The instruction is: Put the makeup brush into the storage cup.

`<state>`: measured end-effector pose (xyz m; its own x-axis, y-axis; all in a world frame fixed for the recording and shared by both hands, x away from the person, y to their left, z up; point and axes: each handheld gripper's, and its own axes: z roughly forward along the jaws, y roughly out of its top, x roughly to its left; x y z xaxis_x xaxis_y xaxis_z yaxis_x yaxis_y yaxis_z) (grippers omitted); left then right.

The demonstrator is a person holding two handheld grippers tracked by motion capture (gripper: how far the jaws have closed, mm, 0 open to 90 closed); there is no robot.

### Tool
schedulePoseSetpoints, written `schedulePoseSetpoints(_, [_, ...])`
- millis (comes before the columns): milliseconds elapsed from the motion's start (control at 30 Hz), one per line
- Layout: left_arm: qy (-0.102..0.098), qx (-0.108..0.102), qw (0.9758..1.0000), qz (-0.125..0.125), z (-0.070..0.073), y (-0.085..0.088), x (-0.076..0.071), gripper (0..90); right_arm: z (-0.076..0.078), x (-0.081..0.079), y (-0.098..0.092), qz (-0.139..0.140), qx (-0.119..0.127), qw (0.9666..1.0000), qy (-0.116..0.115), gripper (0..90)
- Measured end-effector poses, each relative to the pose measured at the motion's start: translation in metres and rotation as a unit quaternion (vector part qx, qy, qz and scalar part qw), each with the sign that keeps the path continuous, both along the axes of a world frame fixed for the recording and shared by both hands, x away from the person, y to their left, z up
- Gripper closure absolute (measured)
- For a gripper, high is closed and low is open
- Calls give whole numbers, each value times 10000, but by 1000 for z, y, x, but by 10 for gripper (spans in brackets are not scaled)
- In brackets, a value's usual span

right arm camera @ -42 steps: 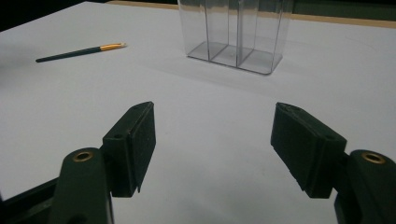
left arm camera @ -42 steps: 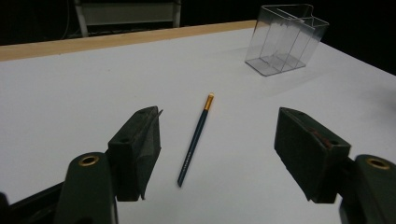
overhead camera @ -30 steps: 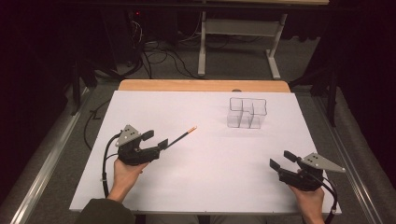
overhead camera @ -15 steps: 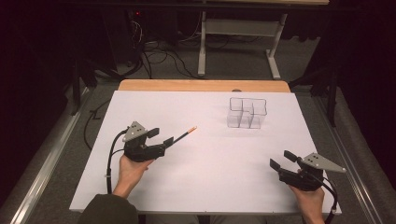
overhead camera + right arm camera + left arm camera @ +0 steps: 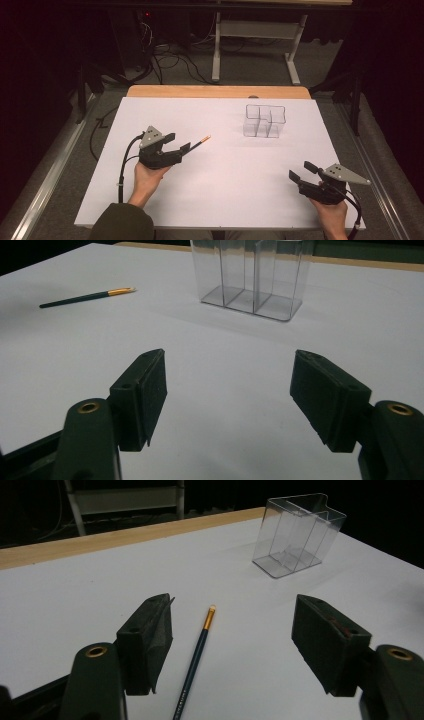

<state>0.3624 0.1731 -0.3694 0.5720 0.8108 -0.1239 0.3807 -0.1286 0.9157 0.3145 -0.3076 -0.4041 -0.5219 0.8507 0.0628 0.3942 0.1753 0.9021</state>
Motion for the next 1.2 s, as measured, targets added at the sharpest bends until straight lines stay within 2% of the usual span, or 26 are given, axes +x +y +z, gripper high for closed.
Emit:
schedulePoseSetpoints(133, [23,148,9999,16,1,-5,2,344,0,0,0,27,-5,10000,-17,329])
schedulePoseSetpoints(267, [99,156,9998,-99,3,-9,6,329,0,0,0,11,-11,10000,-11,329])
schedulePoseSetpoints(400, [94,143,9998,-139,4,-13,9,333,0,0,0,14,-9,10000,-11,329])
schedulePoseSetpoints(867, [189,213,9995,-165,5,-27,23,323,0,0,0,14,1,10000,29,329])
schedulePoseSetpoints(1200, [267,345,9988,-223,7,-37,32,314,-1,0,-1,24,-1,10000,24,330])
